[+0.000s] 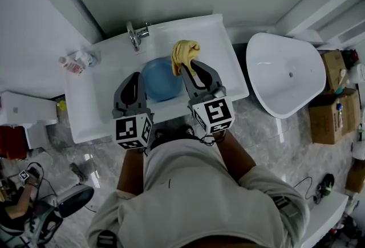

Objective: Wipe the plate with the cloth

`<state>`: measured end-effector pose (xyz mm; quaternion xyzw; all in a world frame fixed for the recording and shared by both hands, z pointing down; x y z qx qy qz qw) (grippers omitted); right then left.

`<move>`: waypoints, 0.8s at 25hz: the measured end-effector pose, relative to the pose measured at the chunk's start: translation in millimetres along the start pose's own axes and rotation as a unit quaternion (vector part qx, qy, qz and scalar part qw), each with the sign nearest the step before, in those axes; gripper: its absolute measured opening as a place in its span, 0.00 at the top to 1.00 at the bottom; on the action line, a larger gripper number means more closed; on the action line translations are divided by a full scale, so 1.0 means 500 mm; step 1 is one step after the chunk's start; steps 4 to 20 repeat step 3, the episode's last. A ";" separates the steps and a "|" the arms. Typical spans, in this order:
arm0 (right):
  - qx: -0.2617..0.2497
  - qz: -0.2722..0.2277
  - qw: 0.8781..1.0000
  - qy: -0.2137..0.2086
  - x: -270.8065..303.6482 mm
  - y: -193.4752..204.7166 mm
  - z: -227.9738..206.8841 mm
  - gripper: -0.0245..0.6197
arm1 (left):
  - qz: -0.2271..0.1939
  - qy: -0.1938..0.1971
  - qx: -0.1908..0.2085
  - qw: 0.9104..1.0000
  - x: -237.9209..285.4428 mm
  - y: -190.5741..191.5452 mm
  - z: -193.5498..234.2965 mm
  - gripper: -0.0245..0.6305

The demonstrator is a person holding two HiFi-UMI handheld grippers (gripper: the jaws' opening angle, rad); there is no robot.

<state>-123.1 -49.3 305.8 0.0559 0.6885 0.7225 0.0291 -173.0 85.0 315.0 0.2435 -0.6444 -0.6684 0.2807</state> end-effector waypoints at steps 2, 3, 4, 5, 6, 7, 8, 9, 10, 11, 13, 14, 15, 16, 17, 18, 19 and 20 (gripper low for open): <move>0.000 0.003 1.000 -0.001 0.007 0.004 -0.002 0.87 | 0.002 0.001 0.004 1.000 0.005 0.002 0.004 0.93; 0.001 0.004 1.000 -0.001 0.011 0.006 -0.002 0.87 | 0.003 0.001 0.006 1.000 0.007 0.004 0.005 0.93; 0.001 0.004 1.000 -0.001 0.011 0.006 -0.002 0.87 | 0.003 0.001 0.006 1.000 0.007 0.004 0.005 0.93; 0.001 0.004 1.000 -0.001 0.011 0.006 -0.002 0.87 | 0.003 0.001 0.006 1.000 0.007 0.004 0.005 0.93; 0.001 0.004 1.000 -0.001 0.011 0.006 -0.002 0.87 | 0.003 0.001 0.006 1.000 0.007 0.004 0.005 0.93; 0.001 0.004 1.000 -0.001 0.011 0.006 -0.002 0.87 | 0.003 0.001 0.006 1.000 0.007 0.004 0.005 0.93; 0.001 0.004 1.000 -0.001 0.011 0.006 -0.002 0.87 | 0.003 0.001 0.006 1.000 0.007 0.004 0.005 0.93; 0.001 0.004 1.000 -0.001 0.011 0.006 -0.002 0.87 | 0.003 0.001 0.006 1.000 0.007 0.004 0.005 0.93; 0.001 0.004 1.000 -0.001 0.011 0.006 -0.002 0.87 | 0.003 0.001 0.006 1.000 0.007 0.004 0.005 0.93; 0.001 0.004 1.000 -0.001 0.011 0.006 -0.002 0.87 | 0.003 0.001 0.006 1.000 0.007 0.004 0.005 0.93; 0.001 0.004 1.000 -0.001 0.011 0.006 -0.002 0.87 | 0.003 0.001 0.006 1.000 0.007 0.004 0.005 0.93; 0.001 0.004 1.000 -0.001 0.011 0.006 -0.002 0.87 | 0.003 0.001 0.006 1.000 0.007 0.004 0.005 0.93; 0.001 0.004 1.000 -0.001 0.011 0.006 -0.002 0.87 | 0.003 0.001 0.006 1.000 0.007 0.004 0.005 0.93; 0.001 0.004 1.000 -0.001 0.011 0.006 -0.002 0.87 | 0.003 0.001 0.006 1.000 0.007 0.004 0.005 0.93; 0.001 0.004 1.000 -0.001 0.011 0.006 -0.002 0.87 | 0.003 0.001 0.006 1.000 0.007 0.004 0.005 0.93; 0.001 0.004 1.000 -0.001 0.011 0.006 -0.002 0.87 | 0.003 0.001 0.006 1.000 0.007 0.004 0.005 0.93; 0.001 0.004 1.000 -0.001 0.011 0.006 -0.002 0.87 | 0.003 0.001 0.006 1.000 0.007 0.004 0.005 0.93; 0.001 0.004 1.000 -0.001 0.011 0.006 -0.002 0.87 | 0.003 0.001 0.006 1.000 0.007 0.004 0.005 0.93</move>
Point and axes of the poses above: the fingertips, and each gripper's own axes: x forward along the fingers, z to its left, y out of its underside, the point moved 1 cm from there along -x, backward along the fingers, and after that the axes turned 6 degrees about -z, right-handed, at the moved point
